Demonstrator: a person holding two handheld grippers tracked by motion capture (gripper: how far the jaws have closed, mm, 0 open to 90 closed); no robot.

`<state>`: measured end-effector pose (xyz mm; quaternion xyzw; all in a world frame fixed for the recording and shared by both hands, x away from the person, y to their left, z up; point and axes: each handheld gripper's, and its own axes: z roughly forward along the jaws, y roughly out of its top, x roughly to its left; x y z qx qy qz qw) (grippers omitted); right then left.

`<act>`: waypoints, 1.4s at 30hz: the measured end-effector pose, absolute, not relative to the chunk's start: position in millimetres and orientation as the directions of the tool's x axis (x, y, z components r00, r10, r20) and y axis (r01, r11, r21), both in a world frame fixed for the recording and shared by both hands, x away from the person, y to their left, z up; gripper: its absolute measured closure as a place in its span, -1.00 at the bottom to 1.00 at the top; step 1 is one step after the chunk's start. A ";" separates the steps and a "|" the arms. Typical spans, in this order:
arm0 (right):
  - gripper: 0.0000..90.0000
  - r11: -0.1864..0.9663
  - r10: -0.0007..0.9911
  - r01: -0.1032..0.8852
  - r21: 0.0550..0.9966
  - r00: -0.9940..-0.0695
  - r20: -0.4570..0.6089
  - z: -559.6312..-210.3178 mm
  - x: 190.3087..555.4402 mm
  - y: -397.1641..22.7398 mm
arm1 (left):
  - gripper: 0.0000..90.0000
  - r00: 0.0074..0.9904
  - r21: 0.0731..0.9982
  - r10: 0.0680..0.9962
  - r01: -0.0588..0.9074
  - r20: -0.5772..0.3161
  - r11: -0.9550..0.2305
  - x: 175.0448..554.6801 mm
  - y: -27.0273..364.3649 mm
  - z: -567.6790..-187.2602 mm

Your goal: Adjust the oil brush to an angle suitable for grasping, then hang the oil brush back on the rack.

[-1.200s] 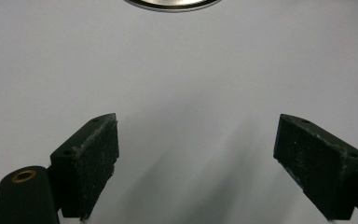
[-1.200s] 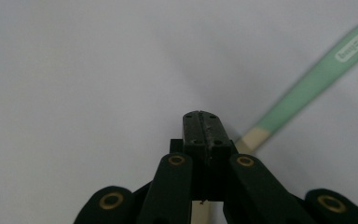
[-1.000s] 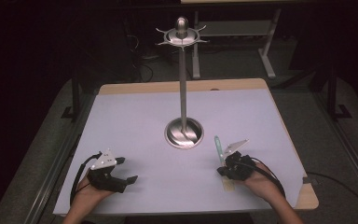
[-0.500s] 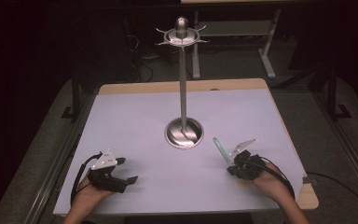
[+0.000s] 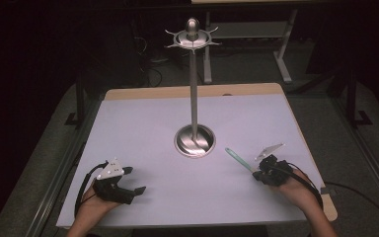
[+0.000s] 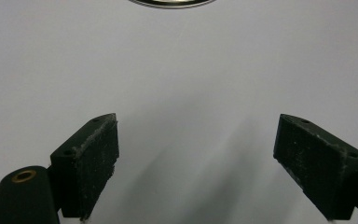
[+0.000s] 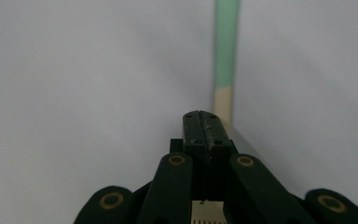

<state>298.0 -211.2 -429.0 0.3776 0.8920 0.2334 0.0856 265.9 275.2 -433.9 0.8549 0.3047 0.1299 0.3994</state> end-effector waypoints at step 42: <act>0.45 0.577 0.718 0.665 0.474 -0.690 0.094 -399.2 328.3 -216.7 | -0.69 0.790 0.757 0.612 0.416 -0.026 -0.504 264.0 269.9 -431.9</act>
